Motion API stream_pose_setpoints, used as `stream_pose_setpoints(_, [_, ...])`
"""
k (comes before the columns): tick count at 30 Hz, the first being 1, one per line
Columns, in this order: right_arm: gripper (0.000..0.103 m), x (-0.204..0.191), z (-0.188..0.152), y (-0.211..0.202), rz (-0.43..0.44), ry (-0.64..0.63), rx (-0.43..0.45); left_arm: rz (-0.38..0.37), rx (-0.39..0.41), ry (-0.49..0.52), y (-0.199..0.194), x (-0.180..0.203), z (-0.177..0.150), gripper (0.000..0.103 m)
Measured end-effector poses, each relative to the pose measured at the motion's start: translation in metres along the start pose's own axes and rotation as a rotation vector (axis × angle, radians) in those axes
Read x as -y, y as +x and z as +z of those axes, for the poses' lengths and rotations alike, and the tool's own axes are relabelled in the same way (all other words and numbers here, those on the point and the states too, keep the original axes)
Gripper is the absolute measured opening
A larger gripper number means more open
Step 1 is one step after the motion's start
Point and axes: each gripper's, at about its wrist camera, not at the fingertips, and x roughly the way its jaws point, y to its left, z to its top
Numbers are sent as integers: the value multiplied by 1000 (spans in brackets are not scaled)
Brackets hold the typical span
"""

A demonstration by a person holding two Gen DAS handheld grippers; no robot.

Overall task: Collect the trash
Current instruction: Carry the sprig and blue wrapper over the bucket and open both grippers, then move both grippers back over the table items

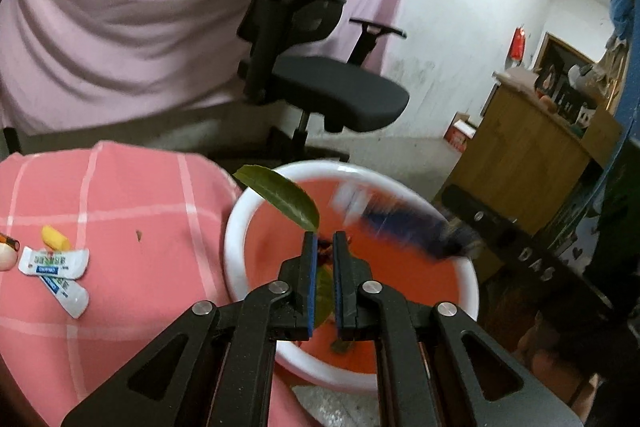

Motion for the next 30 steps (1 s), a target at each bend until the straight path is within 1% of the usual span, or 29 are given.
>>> stream_pose_setpoints(1, [27,0,0,0,1,0,0,2,-10,-4,1,-2,-2,12])
stream_pose_setpoints(2, [27,1,-1,0,2,0,1,0,-13,-10,1,-4,-5,18])
stream_pose_setpoints(4, [27,0,-1,-1,2,-3,0,0,-7,-25,-2,-7,-7,23])
stream_pose_setpoints(10, [27,-2,0,-2,11,-13,7,31,12,-35,-9,-15,-9,25])
stream_pose_setpoints(13, [27,-7,1,-6,25,-28,36,53,48,-39,-22,-22,-8,29])
stream_pose_setpoints(15, [31,-12,2,-9,35,-42,58,70,78,-43,-33,-27,-8,29])
stream_pose_setpoints(17, [40,-19,3,-13,51,-54,85,87,108,-45,-44,-33,-6,30])
stream_pose_setpoints(18, [41,-23,4,-14,59,-59,97,99,126,-45,-51,-37,-6,31])
stream_pose_setpoints(20, [42,-33,4,-17,80,-75,124,120,161,-48,-62,-44,-4,38])
stream_pose_setpoints(21, [43,-40,4,-19,93,-85,139,131,182,-51,-69,-49,-4,39])
stream_pose_setpoints(23, [50,-52,5,-21,115,-102,165,159,228,-59,-86,-59,-4,43])
stream_pose_setpoints(25, [51,-67,4,-25,138,-124,195,187,264,-66,-102,-68,-6,45])
stream_pose_setpoints(27, [57,-79,3,-27,156,-138,219,217,301,-74,-115,-79,-7,50])
stream_pose_setpoints(29, [78,-93,2,-30,188,-150,252,248,341,-86,-131,-91,-10,57])
stream_pose_setpoints(30, [80,-99,1,-31,201,-154,266,264,361,-92,-139,-98,-12,59])
